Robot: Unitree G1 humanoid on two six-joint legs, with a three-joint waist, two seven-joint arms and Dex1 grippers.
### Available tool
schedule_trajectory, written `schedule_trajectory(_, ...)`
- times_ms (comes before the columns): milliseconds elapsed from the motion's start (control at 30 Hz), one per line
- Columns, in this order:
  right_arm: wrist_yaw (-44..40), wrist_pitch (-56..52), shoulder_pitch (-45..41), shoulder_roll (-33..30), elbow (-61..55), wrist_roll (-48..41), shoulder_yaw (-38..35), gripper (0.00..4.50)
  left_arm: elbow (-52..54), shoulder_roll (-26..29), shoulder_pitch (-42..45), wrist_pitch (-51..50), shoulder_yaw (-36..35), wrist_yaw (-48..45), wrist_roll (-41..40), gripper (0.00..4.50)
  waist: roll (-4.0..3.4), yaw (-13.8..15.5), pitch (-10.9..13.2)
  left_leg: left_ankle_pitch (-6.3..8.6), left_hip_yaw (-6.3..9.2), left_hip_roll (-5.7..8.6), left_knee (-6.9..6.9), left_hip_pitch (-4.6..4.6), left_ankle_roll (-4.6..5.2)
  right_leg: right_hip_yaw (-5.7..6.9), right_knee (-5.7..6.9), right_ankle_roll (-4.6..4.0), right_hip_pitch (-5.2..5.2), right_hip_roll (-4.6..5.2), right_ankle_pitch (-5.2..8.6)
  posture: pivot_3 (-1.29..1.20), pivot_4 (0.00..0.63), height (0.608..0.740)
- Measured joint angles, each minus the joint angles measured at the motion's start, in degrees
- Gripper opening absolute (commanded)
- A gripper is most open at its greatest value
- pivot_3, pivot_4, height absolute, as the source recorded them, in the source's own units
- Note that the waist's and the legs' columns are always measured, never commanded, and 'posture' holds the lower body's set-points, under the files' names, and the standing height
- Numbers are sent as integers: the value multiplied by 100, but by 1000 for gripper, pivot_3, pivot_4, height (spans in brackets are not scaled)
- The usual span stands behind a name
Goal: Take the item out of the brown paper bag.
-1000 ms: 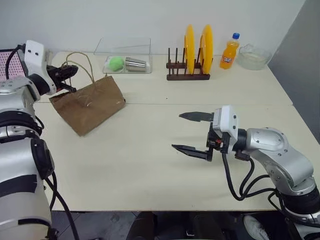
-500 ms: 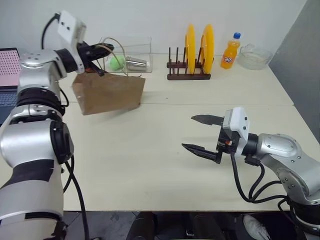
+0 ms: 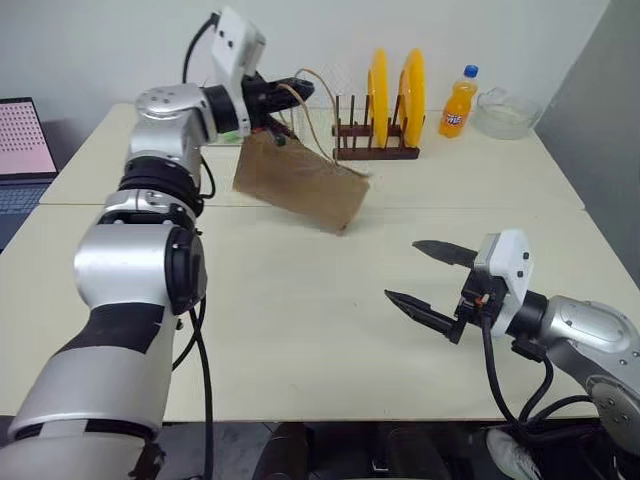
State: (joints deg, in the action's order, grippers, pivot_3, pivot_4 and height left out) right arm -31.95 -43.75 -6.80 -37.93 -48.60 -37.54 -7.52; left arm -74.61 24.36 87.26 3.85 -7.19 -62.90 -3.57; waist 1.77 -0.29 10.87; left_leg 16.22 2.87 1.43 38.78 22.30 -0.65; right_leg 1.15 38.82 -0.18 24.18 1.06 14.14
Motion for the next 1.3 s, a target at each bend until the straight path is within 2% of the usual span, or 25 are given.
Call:
schedule_trajectory(300, 484, -225, 363, -5, -405, -216, -148, 4500, -102, -643, 90, 30, -1, 381, 1, 35, 2, -8, 1, -1, -8, 0, 12, -8, 1, -11, 13, 3, -2, -2, 2, 0, 150, 740)
schedule_trajectory(1300, 718, -251, 605, -177, -498, -413, -253, 4500, -256, -1073, 381, -249, 10, 1870, 165, 35, 7, -3, 4, -1, -10, 3, 11, -8, 1, -15, 14, 4, -2, -2, 2, 0, 150, 740)
